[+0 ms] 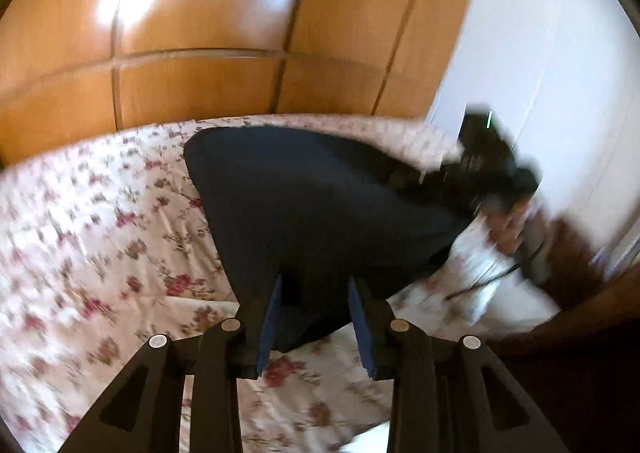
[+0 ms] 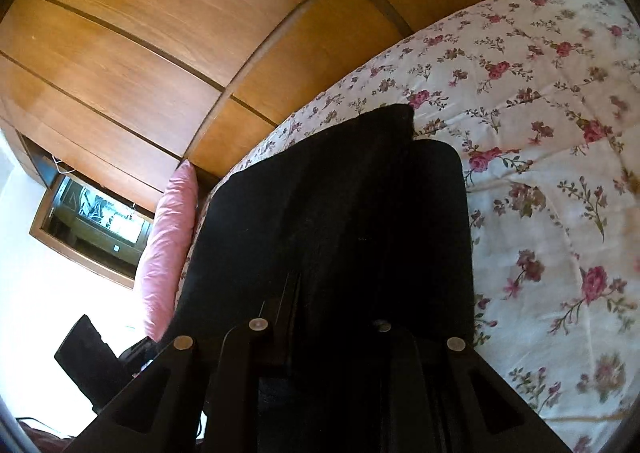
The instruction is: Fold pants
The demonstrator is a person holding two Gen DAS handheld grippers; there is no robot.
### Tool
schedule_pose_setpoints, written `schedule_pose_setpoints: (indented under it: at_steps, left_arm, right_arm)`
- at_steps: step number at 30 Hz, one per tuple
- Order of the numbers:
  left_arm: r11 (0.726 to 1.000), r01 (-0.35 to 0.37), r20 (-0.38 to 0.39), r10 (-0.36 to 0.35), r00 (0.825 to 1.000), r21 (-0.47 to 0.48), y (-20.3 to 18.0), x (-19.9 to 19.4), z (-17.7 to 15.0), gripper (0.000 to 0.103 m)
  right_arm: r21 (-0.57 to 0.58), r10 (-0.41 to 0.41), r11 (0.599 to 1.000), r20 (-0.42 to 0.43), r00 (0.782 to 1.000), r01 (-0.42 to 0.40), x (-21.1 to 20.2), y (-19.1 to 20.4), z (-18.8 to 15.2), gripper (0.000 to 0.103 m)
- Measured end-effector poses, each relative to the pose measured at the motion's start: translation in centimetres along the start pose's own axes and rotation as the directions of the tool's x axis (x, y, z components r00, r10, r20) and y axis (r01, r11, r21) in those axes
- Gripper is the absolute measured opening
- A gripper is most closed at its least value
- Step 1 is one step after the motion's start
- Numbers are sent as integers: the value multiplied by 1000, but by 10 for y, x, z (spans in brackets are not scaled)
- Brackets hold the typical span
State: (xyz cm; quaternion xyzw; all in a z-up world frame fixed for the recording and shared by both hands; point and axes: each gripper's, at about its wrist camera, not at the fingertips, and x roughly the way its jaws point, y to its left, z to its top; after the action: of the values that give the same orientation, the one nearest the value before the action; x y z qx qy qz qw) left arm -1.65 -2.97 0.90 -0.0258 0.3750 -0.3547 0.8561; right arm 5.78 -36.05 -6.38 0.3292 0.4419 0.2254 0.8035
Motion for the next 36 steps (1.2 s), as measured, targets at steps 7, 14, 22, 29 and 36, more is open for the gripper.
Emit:
schedule_pose_setpoints:
  at_steps: [7, 14, 22, 29, 36]
  left_arm:
    - [987, 53, 115, -35, 993, -154, 20, -1, 23, 35]
    - [995, -93, 42, 95, 995, -45, 2, 37, 24, 34]
    - [970, -242, 13, 242, 970, -32, -13, 66, -4, 37]
    - [948, -318, 47, 319, 947, -18, -22, 41, 15, 42]
    - [917, -399, 106, 399, 911, -17, -15, 18, 37, 61]
  right_arm:
    - [-47, -126, 991, 28, 992, 128, -13, 3, 0, 44]
    - [-197, -236, 942, 185, 954, 271, -52, 58, -3, 49]
    - [-446, -457, 781, 70, 887, 438, 30, 67, -62, 43]
    - [-457, -441, 774, 107, 891, 438, 22, 68, -61, 46]
    - [-464, -412, 770, 164, 896, 439, 6, 99, -46, 53]
